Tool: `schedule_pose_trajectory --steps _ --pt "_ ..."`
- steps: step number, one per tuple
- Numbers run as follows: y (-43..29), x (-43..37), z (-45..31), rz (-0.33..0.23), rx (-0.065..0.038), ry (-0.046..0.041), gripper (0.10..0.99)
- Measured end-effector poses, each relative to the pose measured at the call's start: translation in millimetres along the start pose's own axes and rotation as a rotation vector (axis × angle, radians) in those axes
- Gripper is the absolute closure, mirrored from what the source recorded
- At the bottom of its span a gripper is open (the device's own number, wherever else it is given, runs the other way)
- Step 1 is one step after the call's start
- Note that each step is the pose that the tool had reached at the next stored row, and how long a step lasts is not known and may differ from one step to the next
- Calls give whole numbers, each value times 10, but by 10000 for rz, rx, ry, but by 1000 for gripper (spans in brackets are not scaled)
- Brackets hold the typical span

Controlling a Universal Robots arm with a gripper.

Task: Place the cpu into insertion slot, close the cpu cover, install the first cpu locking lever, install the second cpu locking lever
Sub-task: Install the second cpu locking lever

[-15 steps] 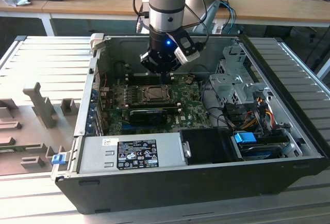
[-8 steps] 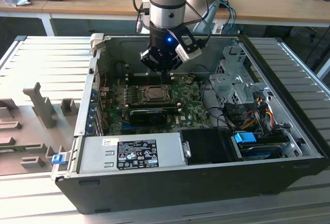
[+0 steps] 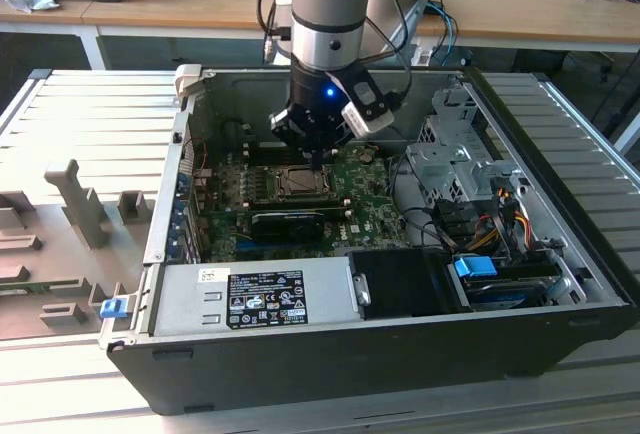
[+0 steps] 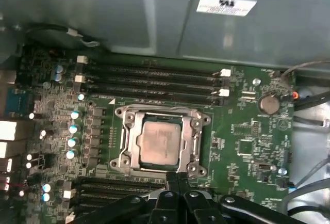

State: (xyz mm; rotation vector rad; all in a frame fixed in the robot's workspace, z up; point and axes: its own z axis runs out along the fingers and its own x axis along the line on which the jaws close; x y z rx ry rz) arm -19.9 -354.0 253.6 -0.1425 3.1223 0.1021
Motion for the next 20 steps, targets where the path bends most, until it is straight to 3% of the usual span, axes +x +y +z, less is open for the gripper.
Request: schedule_pose_trajectory --steps 4,8,11,14,17,20 --pt "-105 33 55 -39 -16 2 980" --pt "-110 158 110 -63 -17 18 980" --pt "-114 326 147 -64 -19 27 980" --pt "-121 364 197 -62 -18 40 980" --pt "-126 383 302 -61 -23 40 980" --pt "-129 459 328 -62 -100 35 980"
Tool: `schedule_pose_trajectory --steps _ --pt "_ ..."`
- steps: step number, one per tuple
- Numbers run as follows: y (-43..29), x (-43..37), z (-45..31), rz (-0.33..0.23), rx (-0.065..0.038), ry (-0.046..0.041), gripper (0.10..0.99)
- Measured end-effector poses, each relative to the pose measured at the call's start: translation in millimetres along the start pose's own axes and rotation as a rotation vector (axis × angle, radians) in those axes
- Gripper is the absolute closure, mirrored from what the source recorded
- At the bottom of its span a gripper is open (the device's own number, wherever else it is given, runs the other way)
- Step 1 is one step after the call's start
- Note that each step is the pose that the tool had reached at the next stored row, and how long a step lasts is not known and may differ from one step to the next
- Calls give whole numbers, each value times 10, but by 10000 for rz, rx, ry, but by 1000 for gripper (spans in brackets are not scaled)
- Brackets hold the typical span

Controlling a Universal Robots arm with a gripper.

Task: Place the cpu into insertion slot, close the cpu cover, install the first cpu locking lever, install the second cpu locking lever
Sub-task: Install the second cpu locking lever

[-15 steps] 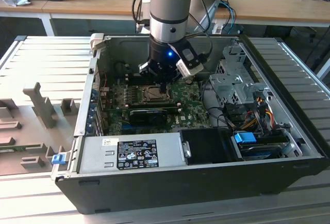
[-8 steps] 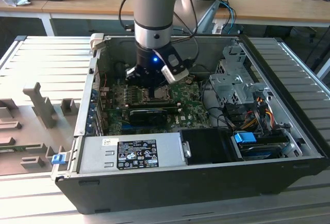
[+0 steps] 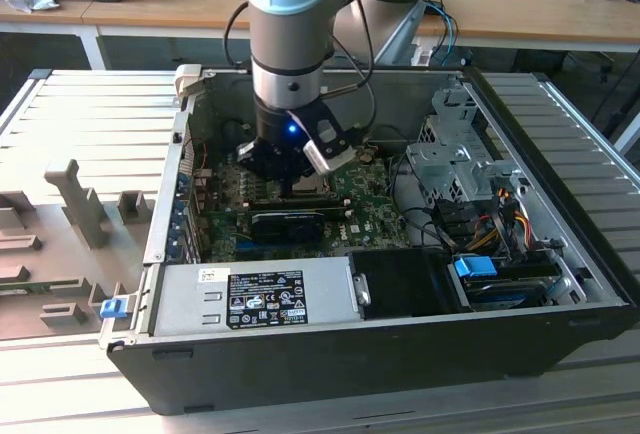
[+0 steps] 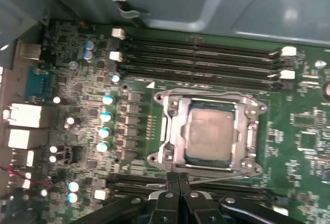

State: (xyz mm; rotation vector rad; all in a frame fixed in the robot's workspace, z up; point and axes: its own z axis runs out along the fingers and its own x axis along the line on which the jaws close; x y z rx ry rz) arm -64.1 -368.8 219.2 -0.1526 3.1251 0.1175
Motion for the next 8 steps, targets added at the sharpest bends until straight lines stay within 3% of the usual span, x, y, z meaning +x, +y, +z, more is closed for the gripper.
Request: schedule_pose_trajectory --steps 8 --pt "-78 54 36 3 -507 -53 980"
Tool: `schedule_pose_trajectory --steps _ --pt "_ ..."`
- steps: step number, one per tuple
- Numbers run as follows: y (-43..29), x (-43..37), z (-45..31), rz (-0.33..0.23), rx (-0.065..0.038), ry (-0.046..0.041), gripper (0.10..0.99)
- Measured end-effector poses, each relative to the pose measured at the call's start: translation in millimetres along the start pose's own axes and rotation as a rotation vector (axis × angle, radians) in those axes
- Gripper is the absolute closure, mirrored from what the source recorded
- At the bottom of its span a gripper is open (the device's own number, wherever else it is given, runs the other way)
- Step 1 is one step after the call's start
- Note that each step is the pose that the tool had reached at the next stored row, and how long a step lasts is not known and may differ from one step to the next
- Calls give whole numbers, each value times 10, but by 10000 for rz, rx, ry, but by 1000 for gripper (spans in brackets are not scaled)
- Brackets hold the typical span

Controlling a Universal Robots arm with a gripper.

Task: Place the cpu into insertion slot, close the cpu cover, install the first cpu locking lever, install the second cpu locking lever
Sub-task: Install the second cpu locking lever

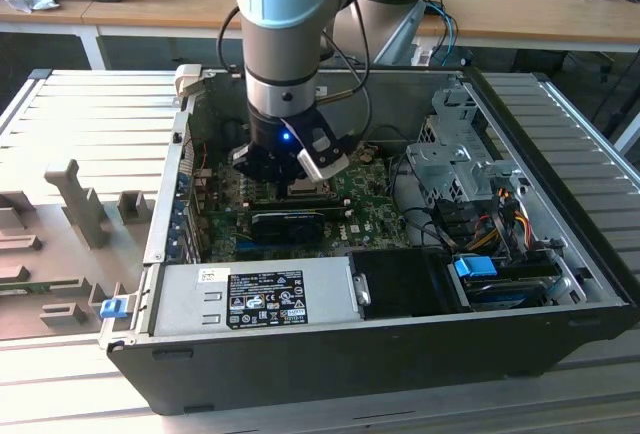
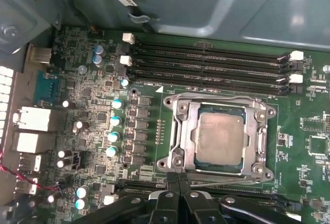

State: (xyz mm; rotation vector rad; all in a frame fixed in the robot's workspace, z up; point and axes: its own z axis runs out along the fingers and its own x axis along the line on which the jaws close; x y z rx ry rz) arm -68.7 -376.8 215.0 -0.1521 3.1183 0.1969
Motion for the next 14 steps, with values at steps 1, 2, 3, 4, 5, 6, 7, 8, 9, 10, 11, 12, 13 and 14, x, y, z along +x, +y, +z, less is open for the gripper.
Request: schedule_pose_trajectory --steps 1,2,3,4,5,6,7,8,9,10,11,12,13,14 --pt "-8 4 3 0 -53 -5 980" --pt "-17 11 6 2 -142 -13 980" --pt "-26 16 8 3 -216 -21 980" --pt "-42 23 12 2 -291 -29 980" --pt "-57 32 17 2 -343 -33 980" --pt "-76 55 27 7 -401 -40 980" --pt "-80 67 31 6 -440 -43 980" --pt "-85 81 38 5 -508 -50 980" --pt "-93 90 53 2 -563 -55 980" --pt "-97 92 70 4 -613 -60 980" --pt "-99 93 81 6 -646 -64 980" --pt "-101 93 91 6 -678 -66 980" --pt "-103 93 101 5 -720 -69 980" --pt "-104 94 107 6 -756 -72 980"
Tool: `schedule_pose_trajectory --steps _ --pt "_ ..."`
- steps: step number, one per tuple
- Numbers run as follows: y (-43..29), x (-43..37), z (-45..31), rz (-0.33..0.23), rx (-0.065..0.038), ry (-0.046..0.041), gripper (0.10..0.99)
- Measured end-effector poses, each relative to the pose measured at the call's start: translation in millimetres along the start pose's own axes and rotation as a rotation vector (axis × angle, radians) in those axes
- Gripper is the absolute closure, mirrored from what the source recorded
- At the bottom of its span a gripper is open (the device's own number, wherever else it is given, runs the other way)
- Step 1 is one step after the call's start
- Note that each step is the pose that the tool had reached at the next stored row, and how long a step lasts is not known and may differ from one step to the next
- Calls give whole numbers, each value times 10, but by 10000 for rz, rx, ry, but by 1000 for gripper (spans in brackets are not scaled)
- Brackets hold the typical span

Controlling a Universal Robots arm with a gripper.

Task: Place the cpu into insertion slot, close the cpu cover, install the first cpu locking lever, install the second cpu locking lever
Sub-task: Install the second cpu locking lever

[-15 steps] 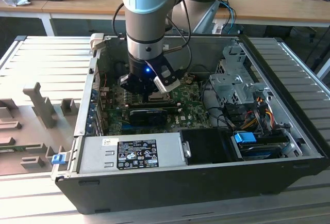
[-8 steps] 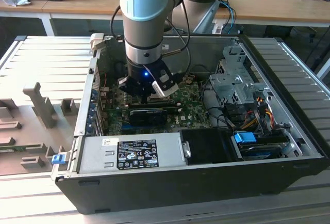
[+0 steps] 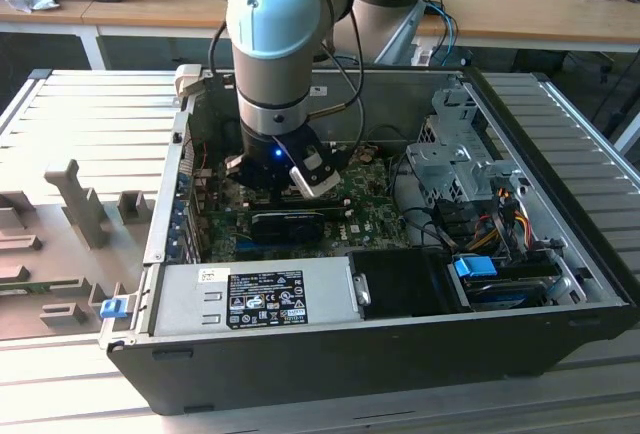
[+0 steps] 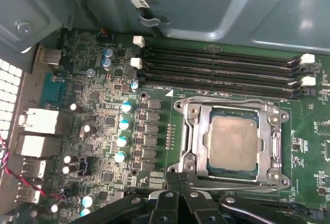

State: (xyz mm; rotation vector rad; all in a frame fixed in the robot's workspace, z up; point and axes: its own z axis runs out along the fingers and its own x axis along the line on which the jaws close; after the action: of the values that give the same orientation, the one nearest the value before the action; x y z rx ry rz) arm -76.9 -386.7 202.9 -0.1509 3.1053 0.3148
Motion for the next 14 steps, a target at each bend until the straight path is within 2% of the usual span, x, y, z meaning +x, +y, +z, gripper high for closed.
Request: schedule_pose_trajectory --steps 1,2,3,7,12,14 --pt "-2 0 11 0 -96 -7 980" --pt "-5 0 35 2 -241 -29 980" --pt "-8 1 49 2 -284 -33 980" --pt "-13 7 58 1 -304 -33 980" --pt "29 2 -149 2 -305 -31 980" --pt "41 0 -205 3 -304 -29 980"
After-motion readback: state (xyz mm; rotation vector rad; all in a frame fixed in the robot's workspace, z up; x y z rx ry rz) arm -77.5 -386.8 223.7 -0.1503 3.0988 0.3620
